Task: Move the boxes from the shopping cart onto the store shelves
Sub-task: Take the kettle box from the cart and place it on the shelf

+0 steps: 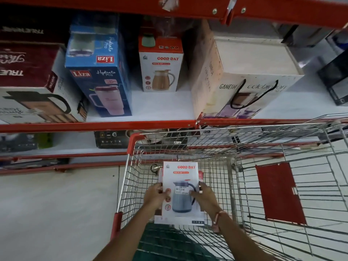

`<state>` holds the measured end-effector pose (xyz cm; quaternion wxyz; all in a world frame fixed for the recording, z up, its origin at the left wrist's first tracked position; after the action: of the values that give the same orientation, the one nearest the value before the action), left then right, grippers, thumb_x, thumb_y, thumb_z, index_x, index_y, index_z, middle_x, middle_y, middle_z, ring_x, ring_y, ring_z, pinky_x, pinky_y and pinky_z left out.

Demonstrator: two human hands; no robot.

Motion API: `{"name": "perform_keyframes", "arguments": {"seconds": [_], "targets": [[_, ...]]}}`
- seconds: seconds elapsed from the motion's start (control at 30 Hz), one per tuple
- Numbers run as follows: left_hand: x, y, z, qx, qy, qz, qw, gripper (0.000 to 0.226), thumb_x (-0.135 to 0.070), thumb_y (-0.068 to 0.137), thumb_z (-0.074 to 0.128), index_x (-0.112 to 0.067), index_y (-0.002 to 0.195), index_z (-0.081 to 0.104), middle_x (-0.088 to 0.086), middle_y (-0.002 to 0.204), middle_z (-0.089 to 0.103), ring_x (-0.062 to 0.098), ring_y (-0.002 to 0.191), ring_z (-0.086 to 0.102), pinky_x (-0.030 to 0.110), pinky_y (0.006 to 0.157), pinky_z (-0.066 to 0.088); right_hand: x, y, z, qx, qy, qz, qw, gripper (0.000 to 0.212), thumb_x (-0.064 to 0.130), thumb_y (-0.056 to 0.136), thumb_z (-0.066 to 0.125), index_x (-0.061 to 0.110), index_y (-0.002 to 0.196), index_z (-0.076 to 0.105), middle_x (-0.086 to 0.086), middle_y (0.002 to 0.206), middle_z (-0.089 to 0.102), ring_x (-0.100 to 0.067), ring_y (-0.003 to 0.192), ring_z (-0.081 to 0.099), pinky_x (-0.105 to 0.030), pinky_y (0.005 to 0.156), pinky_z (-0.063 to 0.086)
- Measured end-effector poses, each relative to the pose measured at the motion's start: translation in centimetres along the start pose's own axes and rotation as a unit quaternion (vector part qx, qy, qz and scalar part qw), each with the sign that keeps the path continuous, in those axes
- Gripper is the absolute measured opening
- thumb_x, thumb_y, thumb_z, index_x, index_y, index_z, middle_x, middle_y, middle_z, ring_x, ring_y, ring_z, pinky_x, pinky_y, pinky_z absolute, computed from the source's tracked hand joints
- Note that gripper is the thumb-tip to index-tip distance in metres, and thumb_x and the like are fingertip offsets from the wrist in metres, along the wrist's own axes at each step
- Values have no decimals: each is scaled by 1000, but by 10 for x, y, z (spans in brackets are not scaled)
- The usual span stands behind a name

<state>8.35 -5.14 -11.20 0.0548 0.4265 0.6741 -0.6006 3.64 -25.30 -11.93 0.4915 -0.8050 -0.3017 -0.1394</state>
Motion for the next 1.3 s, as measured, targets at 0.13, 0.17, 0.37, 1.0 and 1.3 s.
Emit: {"name": "perform_keyframes", "arguments": {"seconds": [0.13,0.17,0.37,1.0,1.3], "targets": [[-23,-20,-47,4,-50,51,997,41,-16,80,71,-8,118,58,14,115,70,27,93,70,45,78,60,51,-21,-10,7,7,-83,997,39,16,88,65,16,126,56,2,112,67,-20,97,65,-31,77,57],[-30,-26,-59,-1,-59,67,996,42,-16,79,73,-9,118,60,13,114,70,26,93,70,45,79,60,62,-27,-12,7,15,-100,995,40,16,87,66,18,126,57,8,107,66,-17,97,65,-26,73,57],[-50,-59,-102,-36,-83,127,988,45,-19,76,76,-15,119,62,9,113,71,23,96,69,46,82,59,104,-62,-17,4,45,-171,984,40,11,85,69,26,121,59,23,92,68,6,79,66,-13,56,55],[-219,-72,-167,-267,-24,309,912,46,-3,74,75,-8,115,53,12,117,68,25,106,66,45,87,58,267,-73,-117,-230,16,-346,910,48,20,74,82,18,110,50,-2,109,74,-11,89,70,-26,77,60],[-260,-4,-181,-292,18,277,915,45,1,75,73,-3,113,48,18,117,66,31,109,63,45,92,55,310,11,-109,-221,-19,-317,922,51,16,76,80,9,114,47,-14,118,69,-29,107,68,-47,89,58]]}}
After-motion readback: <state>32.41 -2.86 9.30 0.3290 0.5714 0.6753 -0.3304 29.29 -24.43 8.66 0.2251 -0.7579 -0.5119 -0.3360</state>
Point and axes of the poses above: each hand's wrist, its own y-axis towards the middle knuckle, its own z-axis out of the palm, x = y × z, the point moved 10 cm from there along y, towards the middle knuckle
